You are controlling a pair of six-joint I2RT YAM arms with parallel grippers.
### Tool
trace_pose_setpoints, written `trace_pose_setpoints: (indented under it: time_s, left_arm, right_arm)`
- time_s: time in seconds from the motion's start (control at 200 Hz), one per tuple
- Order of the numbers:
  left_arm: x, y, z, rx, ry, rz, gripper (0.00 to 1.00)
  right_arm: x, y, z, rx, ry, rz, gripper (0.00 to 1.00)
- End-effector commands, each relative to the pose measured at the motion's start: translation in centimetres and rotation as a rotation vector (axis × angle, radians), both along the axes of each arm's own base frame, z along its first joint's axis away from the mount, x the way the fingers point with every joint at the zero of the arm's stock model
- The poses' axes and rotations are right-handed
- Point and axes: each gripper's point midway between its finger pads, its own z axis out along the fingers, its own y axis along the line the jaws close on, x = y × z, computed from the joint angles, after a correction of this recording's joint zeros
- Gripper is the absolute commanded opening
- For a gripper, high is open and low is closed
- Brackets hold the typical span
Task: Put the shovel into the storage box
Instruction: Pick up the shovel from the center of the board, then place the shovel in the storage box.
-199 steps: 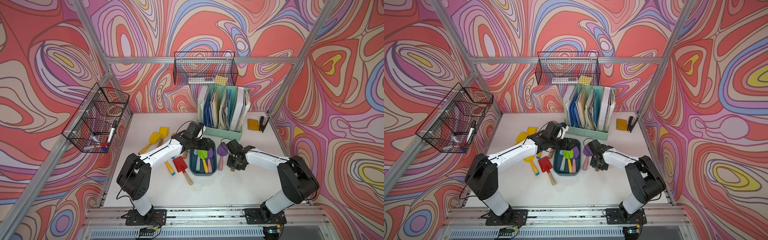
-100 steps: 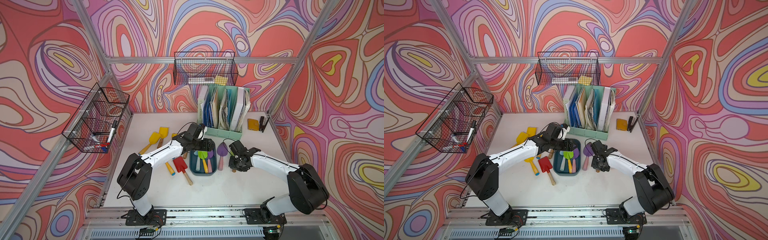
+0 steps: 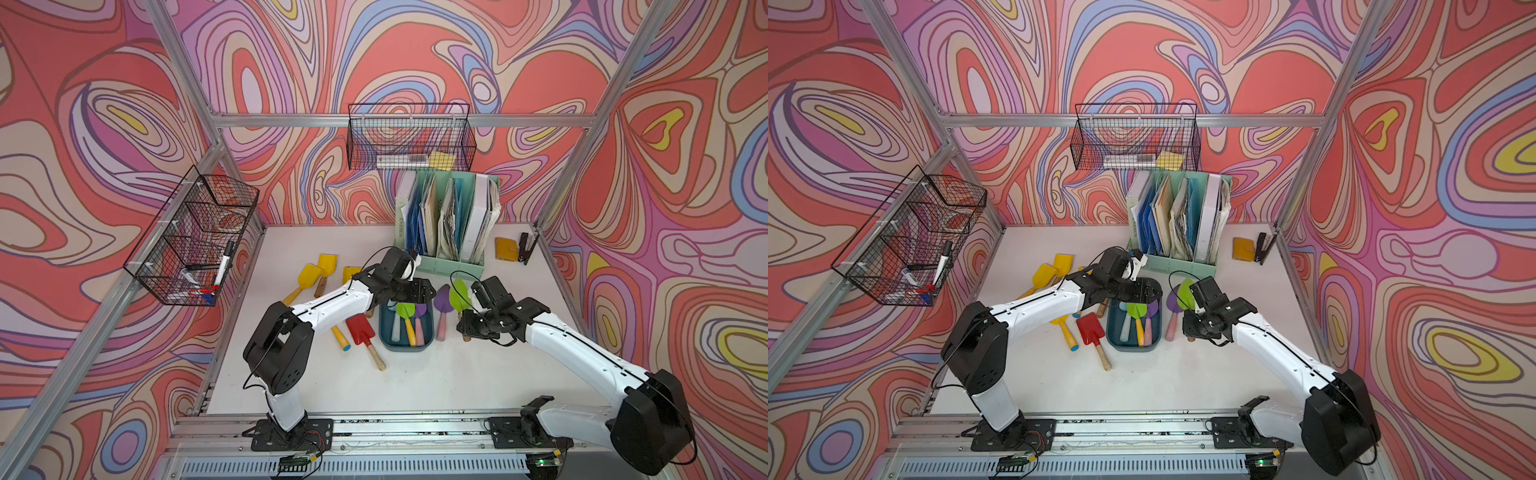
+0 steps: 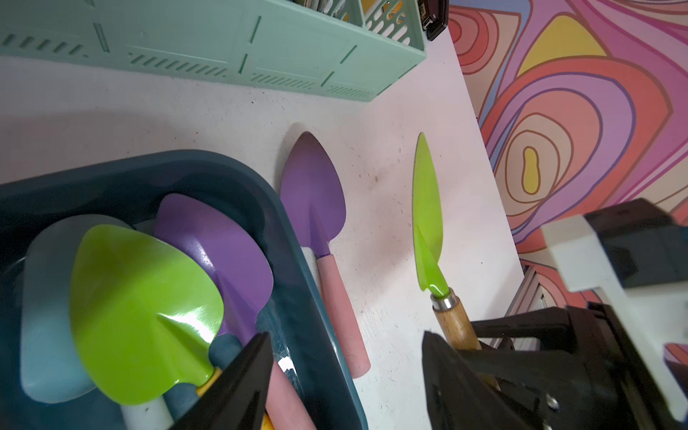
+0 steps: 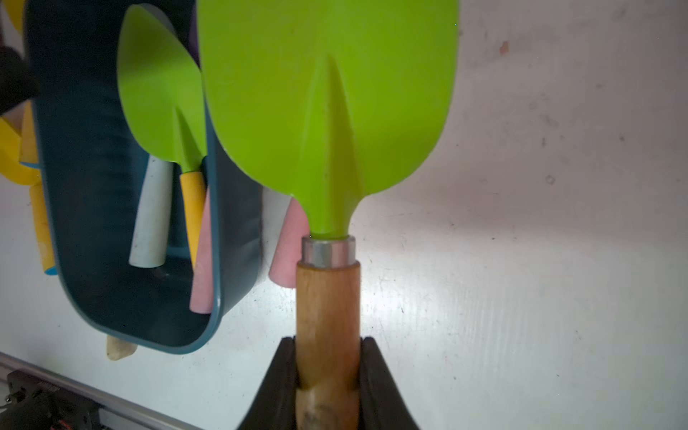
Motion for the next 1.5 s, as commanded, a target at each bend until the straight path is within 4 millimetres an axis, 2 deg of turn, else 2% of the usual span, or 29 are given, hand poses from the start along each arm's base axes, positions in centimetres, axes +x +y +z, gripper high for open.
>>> trace_pose_setpoints:
  time_s: [0.0,0.255,0.541,0.751,0.851,1.097,1.217,1.387,1.497]
  left_arm:
    - [0.6,-1.5,1.1,-0.045,-0.022,-0.012,0.68]
    - [0.7,-2.0,1.4,-0.068,-0.025,-0.009,0.64]
    - [0.7,-2.1,0.9,-0.075,-0.009,-0.010,0.44]
    - [0.6,-2.0,0.5,-0.066,-0.004,-0.007,0.30]
    - [0.6,-2.0,0.4,-0.065,-0.002,-0.006,0.20]
    - [0.6,-2.1,0.2,-0.065,0.005,-0.008,0.10]
    - [0.6,-2.1,0.0,-0.065,0.008,-0.010,0.00]
    - [0.6,-2.0,-0.2,-0.053,0.009,-0.006,0.00]
    - [0.6,-1.7,-0.4,-0.037,0.007,-0.003,0.00]
  right_arm:
    - [0.2,2.2,1.6,0.032,-0.024,0.100,0.00]
    - [0.7,4.5,1.7,0.034,-0.020,0.153,0.00]
    - [0.9,6.3,2.3,0.058,-0.034,0.194,0.00]
    - [1.1,6.5,2.3,0.057,-0.034,0.201,0.00]
    - [1.1,6.6,2.3,0.058,-0.034,0.203,0.00]
    - [1.3,6.9,2.4,0.064,-0.042,0.206,0.00]
    - [1.4,7.0,2.5,0.066,-0.043,0.206,0.00]
    - [1.5,6.8,2.4,0.057,-0.043,0.200,0.00]
    - [1.5,6.8,2.4,0.056,-0.044,0.194,0.19]
